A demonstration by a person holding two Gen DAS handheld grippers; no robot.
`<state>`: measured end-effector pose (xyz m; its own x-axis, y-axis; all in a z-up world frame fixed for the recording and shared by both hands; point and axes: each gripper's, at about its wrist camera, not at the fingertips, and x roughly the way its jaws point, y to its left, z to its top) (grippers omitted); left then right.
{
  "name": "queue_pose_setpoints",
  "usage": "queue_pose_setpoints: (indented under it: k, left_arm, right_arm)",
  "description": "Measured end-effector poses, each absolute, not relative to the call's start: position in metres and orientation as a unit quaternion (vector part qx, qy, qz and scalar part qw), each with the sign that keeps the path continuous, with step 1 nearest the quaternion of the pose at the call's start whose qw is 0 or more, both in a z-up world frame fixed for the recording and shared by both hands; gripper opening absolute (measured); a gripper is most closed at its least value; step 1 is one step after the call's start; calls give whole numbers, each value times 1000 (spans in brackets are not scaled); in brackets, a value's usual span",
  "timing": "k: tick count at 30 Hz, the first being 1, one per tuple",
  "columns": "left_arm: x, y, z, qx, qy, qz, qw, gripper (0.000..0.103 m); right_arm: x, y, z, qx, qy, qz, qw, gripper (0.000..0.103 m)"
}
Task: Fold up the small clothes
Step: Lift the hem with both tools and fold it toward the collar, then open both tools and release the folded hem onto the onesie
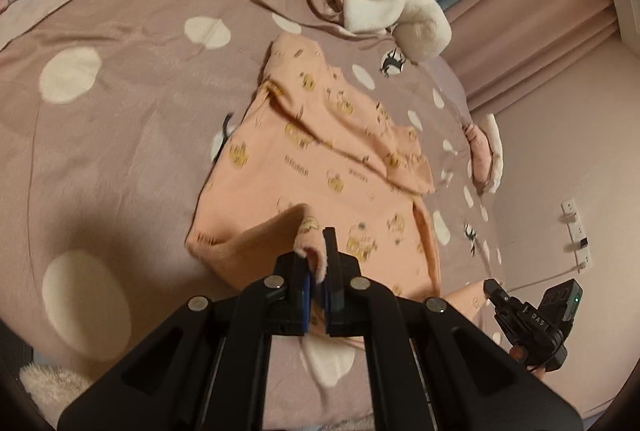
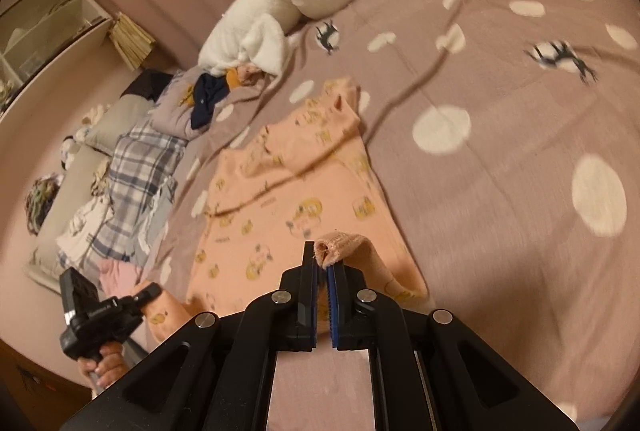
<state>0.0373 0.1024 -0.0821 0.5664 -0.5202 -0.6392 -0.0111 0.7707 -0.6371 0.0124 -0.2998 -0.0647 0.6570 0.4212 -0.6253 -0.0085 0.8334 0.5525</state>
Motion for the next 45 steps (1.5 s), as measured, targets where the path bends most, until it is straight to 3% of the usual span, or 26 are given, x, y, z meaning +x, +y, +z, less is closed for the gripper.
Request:
queue_pose_setpoints:
  k: [20,40,45]
  left_arm:
    - [173,121,-42,-366,373,-135,842,3]
    - [256,128,-94,-382,395,-102,829,4]
    - [280,137,-111,-377,428,4,822,8]
  right_arm:
    - [156,-300,-21,224,381,143,886,7]
    - [242,-315,-71,243,423,125,864,7]
    - [267,-308,-82,207,459,68,861,7]
